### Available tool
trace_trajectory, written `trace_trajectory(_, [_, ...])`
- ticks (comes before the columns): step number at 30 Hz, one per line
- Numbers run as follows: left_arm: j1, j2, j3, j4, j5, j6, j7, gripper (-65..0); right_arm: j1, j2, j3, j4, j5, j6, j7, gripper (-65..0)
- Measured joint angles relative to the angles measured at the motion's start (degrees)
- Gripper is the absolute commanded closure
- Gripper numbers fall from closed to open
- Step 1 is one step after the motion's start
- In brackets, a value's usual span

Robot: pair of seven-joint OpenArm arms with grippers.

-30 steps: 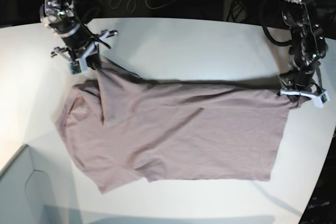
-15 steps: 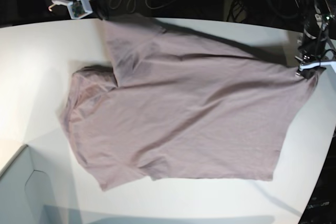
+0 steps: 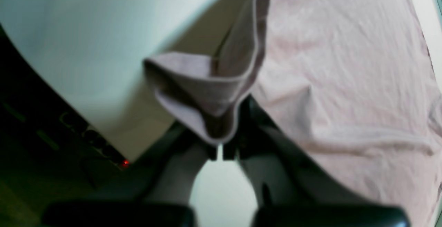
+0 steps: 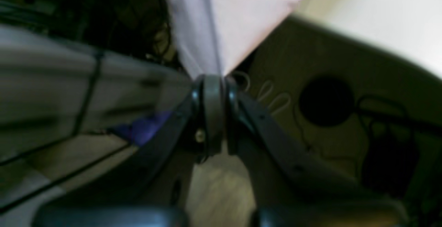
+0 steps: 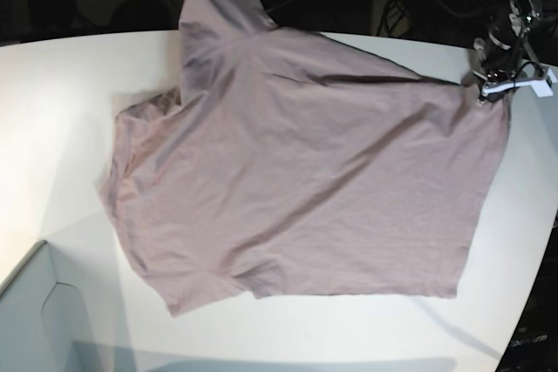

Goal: Layout the t-shirt on the table in an organized manner, then fold the t-shirt properly
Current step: 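Grasp the shirt's side edges with both grippers and pull outward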

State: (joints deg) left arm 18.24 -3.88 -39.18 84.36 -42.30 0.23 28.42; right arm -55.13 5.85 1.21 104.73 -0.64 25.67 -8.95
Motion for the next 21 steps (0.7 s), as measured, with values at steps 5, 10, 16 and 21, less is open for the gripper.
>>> trace_trajectory(5, [1.14,0.07,-0.07,2.03,0.02,-0.13,-0.11,-29.8,-0.9,1.03,2.4,0.94,-0.09,0.04,0.33,-21.9])
trace_trajectory(10, [1.75,0.07,-0.48,6.84,0.04,0.02,-0.13,-32.8,0.68,0.02,8.66,5.42,0.0,0.0,0.0,-25.3])
trace_trajectory(16, [-0.72,0.09,0.79,9.18,0.04,0.04,0.02,-32.8,13.94,-5.68,16.61,5.86,0.02,0.04,-0.11,-31.2])
trace_trajectory(21, [-7.39,-0.26,3.82,2.12,0.31,-0.61,-0.13,-32.8,27.85,-3.41,16.55,1.79,0.0,0.39,-10.62,-31.4])
